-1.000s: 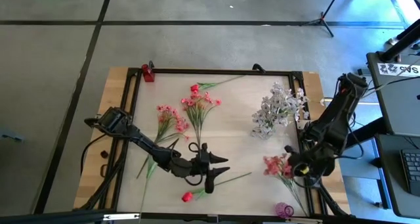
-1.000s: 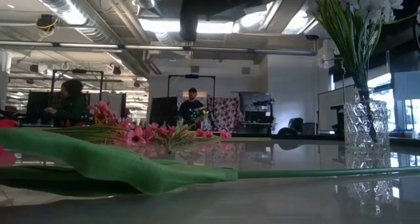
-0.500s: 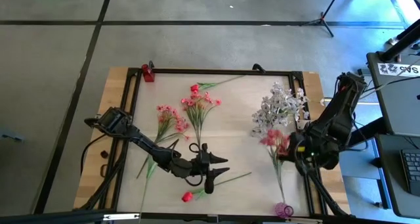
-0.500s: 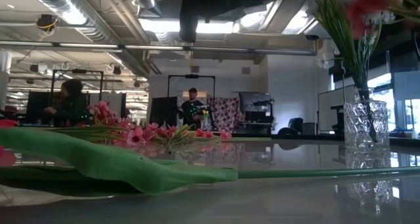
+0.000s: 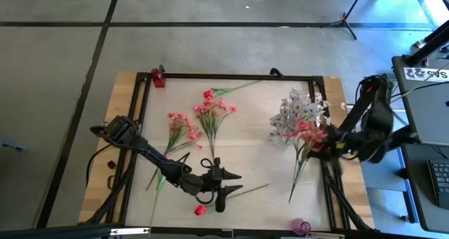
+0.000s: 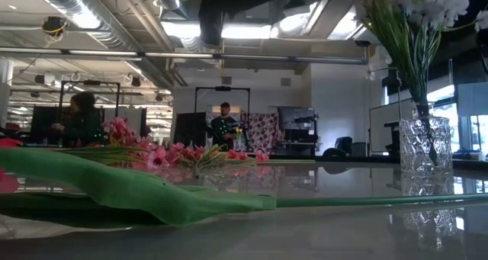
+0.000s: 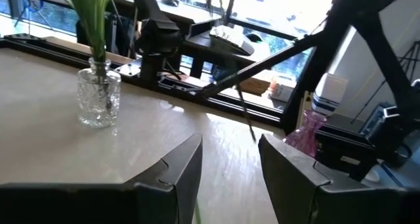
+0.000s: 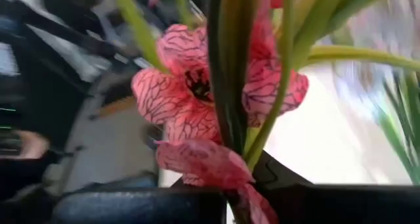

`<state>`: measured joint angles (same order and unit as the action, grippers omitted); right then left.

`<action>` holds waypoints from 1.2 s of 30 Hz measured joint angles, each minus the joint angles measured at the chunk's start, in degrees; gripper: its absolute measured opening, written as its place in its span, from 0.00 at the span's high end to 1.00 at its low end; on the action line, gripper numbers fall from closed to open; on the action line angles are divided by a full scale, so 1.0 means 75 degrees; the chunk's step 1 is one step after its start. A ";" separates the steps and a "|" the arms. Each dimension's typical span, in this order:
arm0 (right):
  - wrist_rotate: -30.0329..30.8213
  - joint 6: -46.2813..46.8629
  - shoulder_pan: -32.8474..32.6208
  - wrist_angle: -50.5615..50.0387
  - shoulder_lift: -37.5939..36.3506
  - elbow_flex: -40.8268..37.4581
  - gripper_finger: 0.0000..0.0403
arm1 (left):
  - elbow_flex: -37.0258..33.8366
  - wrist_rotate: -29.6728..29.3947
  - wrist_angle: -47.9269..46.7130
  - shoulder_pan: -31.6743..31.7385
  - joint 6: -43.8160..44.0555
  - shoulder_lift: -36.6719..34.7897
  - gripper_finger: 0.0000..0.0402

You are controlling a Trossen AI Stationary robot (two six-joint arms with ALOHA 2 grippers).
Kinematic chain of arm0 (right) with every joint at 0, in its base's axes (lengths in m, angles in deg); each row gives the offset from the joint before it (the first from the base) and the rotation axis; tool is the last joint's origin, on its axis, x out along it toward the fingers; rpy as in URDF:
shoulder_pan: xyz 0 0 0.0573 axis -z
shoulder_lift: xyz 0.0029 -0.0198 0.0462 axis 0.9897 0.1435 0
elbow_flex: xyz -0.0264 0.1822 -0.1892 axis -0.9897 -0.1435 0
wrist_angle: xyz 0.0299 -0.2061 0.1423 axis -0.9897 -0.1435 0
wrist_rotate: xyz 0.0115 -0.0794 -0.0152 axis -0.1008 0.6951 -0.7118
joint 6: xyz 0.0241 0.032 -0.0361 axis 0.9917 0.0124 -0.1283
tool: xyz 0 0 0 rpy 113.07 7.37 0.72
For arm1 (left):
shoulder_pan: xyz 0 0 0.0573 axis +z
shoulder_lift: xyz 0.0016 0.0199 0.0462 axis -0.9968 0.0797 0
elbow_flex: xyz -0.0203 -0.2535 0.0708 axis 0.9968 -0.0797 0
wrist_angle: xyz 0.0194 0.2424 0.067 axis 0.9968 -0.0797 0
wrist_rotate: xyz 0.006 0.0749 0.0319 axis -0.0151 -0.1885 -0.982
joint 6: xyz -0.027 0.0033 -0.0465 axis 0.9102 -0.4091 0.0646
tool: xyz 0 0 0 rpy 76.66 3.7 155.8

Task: Sort flowers into vase by color
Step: Put the right pink flowers into the violet vase

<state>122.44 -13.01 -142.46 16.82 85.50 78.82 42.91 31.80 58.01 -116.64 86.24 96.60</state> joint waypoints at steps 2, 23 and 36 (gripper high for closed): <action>-0.0198 -0.0985 -0.0002 0.0507 -0.0105 0.0358 0.99 | 0.0000 0.0003 0.0000 -0.0019 0.0003 0.0000 0.63; -0.4082 -0.5354 -0.0011 0.2908 0.1035 0.0589 0.99 | 0.0000 -0.0175 0.0046 0.0024 0.0122 0.0000 0.63; -0.5264 -0.7110 -0.0014 0.2857 0.2062 0.0592 0.99 | 0.0000 -0.0204 0.0035 0.0024 0.0096 0.0000 0.63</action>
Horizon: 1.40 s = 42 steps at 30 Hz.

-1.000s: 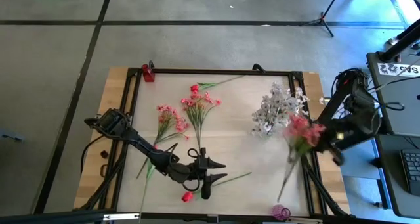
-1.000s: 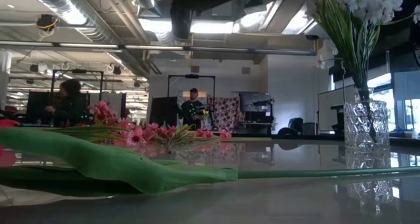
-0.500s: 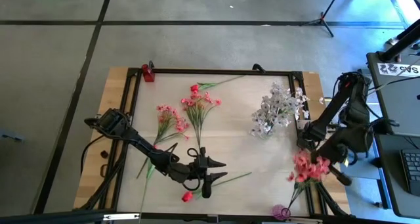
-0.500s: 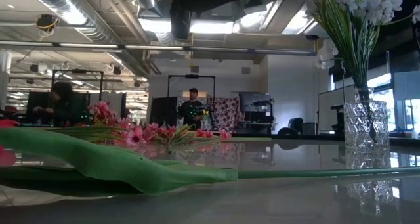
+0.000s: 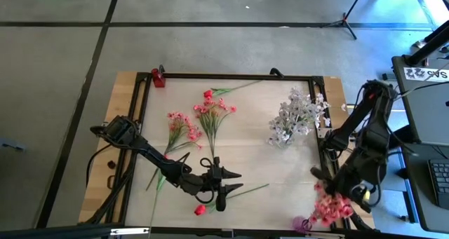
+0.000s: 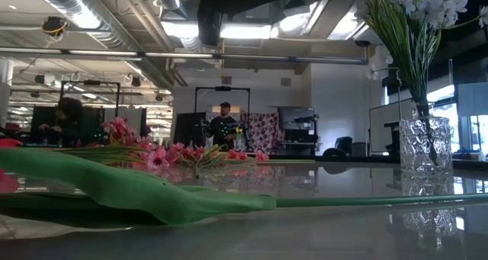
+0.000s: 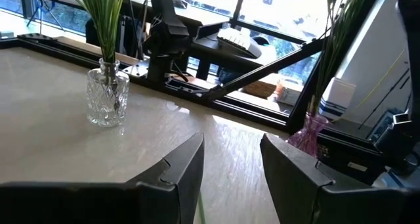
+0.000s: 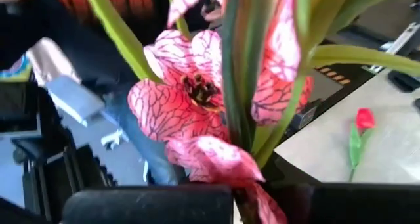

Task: Sort flowers into vase by color
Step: Put the right pink flowers into the violet vase

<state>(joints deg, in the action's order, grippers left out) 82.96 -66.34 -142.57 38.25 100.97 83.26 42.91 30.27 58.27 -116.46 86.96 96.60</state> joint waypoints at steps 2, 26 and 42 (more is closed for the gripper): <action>-0.0162 -0.0090 0.0000 -0.0068 0.0162 0.0000 0.99 | 0.0000 -0.0003 0.0000 0.0000 0.0000 0.0000 0.63; 0.0622 0.0481 0.0003 -0.0630 0.0292 -0.0233 0.91 | 0.0000 -0.0006 -0.0032 0.0069 -0.0025 0.0000 0.63; -0.0274 0.1094 0.0000 -0.0526 0.0296 -0.0244 0.61 | 0.0000 -0.0003 -0.0025 0.0087 -0.0017 0.0000 0.63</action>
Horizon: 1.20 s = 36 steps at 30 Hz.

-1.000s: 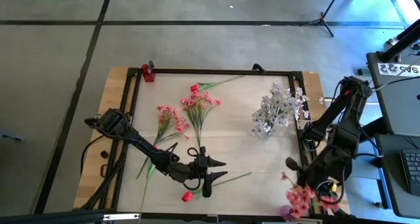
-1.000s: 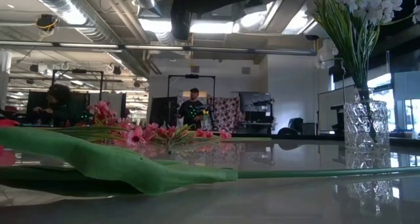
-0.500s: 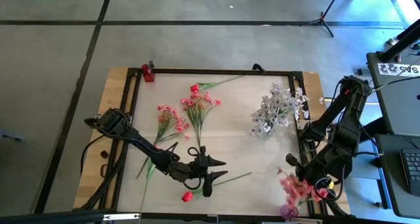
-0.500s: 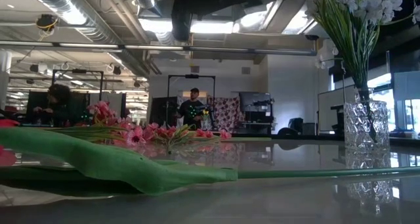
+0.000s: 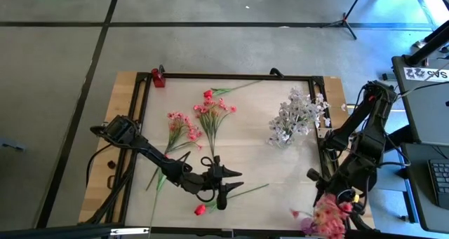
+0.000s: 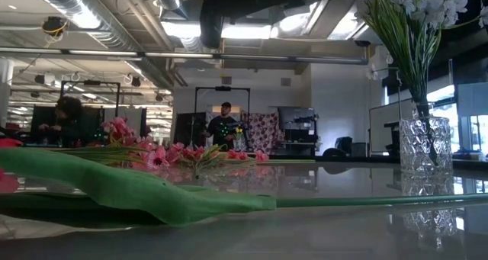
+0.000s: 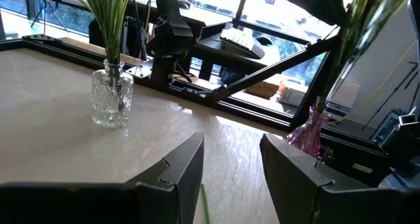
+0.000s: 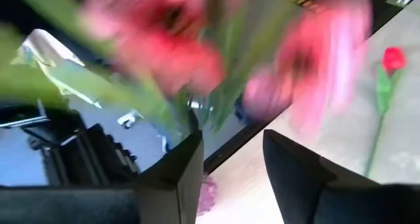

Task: Sort flowers into vase by color
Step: Put the right pink flowers into the violet vase

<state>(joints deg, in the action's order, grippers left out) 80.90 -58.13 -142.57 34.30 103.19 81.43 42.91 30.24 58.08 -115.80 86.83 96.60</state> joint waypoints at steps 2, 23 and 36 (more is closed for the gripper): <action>-0.0127 0.0216 0.0000 -0.0144 -0.0031 0.0001 0.60 | 0.0000 0.0000 0.0008 0.0000 0.0005 0.0000 0.63; 0.2316 0.3730 -0.2169 -0.1340 0.0160 -0.0027 0.54 | 0.0000 -0.0020 0.0028 0.0000 0.0062 0.0003 0.63; 0.3462 0.4528 -0.2307 -0.2008 0.0394 -0.0027 0.42 | 0.0003 -0.0426 -0.0122 0.0129 0.0049 -0.0027 0.63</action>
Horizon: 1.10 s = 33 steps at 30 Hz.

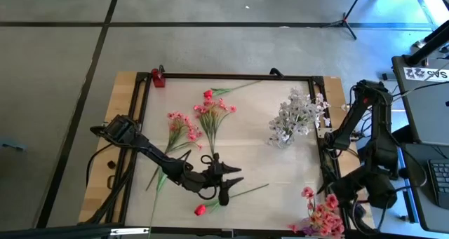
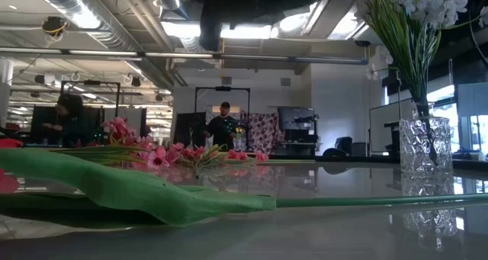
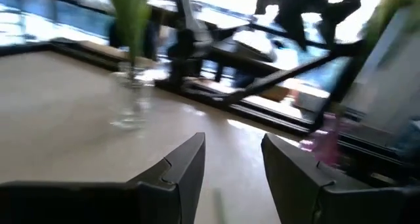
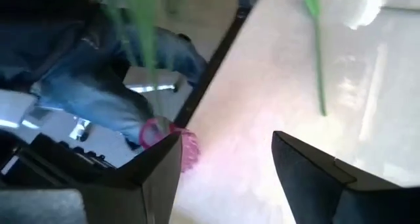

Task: Sort flowers into vase by color
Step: Put the right pink flowers into the violet vase

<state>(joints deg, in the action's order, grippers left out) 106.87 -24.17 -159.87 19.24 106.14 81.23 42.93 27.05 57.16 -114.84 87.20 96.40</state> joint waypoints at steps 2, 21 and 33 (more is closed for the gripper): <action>-0.0038 0.0291 0.0178 -0.0337 -0.0238 0.0000 0.41 | 0.0000 -0.0534 -0.0855 0.0080 0.0102 -0.0293 0.63; 0.0604 0.2140 0.0372 -0.3208 -0.2109 -0.0003 0.41 | 0.0003 0.0407 -0.8566 0.3084 0.6556 -0.0725 0.63; 0.0905 0.2140 0.0372 -0.3562 -0.2518 0.0000 0.41 | 0.0036 0.0583 -0.8764 0.3626 0.6950 0.0091 0.63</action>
<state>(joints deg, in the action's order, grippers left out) 113.66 -8.12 -157.08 -7.48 87.26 81.23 43.20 31.42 -8.57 -87.64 139.33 97.08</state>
